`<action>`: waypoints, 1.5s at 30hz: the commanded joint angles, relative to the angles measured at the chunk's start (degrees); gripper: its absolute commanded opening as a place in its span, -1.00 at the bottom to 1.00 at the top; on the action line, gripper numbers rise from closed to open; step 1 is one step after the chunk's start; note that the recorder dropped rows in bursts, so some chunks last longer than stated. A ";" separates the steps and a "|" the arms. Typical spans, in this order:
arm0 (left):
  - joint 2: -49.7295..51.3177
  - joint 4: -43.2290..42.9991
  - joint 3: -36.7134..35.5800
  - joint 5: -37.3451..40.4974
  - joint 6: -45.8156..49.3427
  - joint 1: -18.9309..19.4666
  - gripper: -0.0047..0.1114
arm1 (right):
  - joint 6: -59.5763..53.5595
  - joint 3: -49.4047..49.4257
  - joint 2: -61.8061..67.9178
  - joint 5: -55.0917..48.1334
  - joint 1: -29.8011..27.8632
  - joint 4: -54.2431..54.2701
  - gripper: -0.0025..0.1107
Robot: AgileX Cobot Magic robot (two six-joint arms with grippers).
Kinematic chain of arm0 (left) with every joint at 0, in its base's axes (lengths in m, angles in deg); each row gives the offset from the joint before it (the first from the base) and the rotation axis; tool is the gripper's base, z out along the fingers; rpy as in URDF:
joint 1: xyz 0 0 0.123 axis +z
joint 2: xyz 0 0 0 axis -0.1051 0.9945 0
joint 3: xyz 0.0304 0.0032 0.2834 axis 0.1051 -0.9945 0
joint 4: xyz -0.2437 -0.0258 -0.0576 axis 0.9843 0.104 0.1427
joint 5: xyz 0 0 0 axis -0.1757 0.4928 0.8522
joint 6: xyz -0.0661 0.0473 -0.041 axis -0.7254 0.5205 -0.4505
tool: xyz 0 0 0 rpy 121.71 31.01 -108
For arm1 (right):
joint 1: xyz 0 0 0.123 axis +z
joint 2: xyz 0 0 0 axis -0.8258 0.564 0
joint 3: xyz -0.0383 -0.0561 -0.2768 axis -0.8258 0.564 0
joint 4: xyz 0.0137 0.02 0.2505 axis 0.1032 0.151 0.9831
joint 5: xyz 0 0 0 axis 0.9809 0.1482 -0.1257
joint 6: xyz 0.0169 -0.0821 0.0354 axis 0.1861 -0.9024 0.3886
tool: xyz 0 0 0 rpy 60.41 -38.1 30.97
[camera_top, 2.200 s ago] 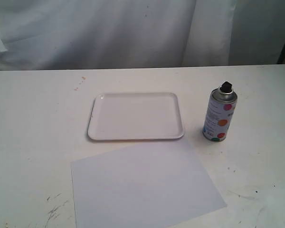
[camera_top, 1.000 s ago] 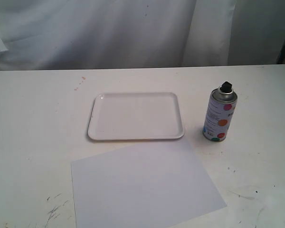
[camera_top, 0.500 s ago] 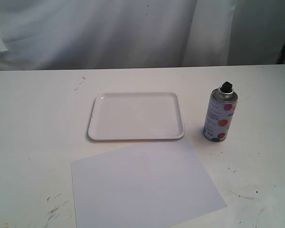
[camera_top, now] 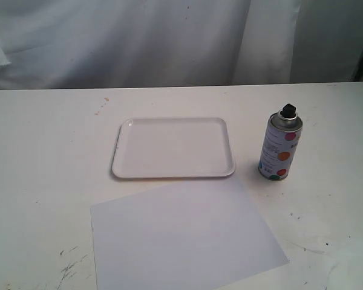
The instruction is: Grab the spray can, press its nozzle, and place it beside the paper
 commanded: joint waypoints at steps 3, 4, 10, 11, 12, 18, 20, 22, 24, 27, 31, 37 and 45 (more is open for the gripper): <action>-0.22 0.00 0.00 -0.42 -0.14 0.09 -0.92 | 0.10 -2.21 14.20 10.71 -0.32 -0.81 -0.96; -0.22 0.00 0.00 -0.42 -0.14 0.09 -0.92 | 0.10 -2.21 16.20 11.87 -0.32 -1.38 -0.96; -0.22 0.00 0.00 -0.42 -0.34 0.09 -0.92 | 0.36 -2.21 28.37 12.45 -0.32 -8.20 -0.96; -0.22 0.00 0.00 -0.42 -0.34 0.09 -0.92 | 0.74 -2.21 29.34 12.45 -0.32 -8.20 -0.96; -0.22 0.00 0.00 -0.42 -0.34 0.09 -0.92 | 1.17 -2.21 31.61 12.45 -0.32 -8.20 -0.96; -0.22 0.00 0.00 -0.42 -0.15 0.09 -0.92 | 4.88 -0.48 36.92 12.57 -0.32 -8.20 -0.96; -0.22 0.00 0.00 -0.42 -0.15 0.09 -0.92 | 4.85 0.97 37.71 12.67 -0.32 -8.31 -0.96; -0.22 0.00 0.00 -0.42 -0.26 0.09 -0.92 | 4.99 3.91 38.33 12.67 -0.32 -8.31 -0.96; -0.22 0.00 0.00 -0.42 -0.26 0.09 -0.92 | 5.14 6.34 38.36 13.02 -0.32 -8.31 -0.96; -0.22 0.00 0.00 -0.42 -0.26 0.09 -0.92 | 5.14 9.28 39.86 17.58 -0.32 -8.31 -0.96; -0.22 0.00 0.00 -0.42 -0.26 0.09 -0.92 | 5.14 13.96 45.33 29.93 -0.32 -8.31 -0.96; -0.22 0.00 0.00 -0.42 -0.26 0.09 -0.92 | 5.14 15.73 53.99 45.71 -0.32 -8.31 -0.96; -0.22 0.00 0.00 -0.42 -0.16 0.09 -0.92 | 13.79 13.63 64.08 46.43 -0.32 -13.42 -0.96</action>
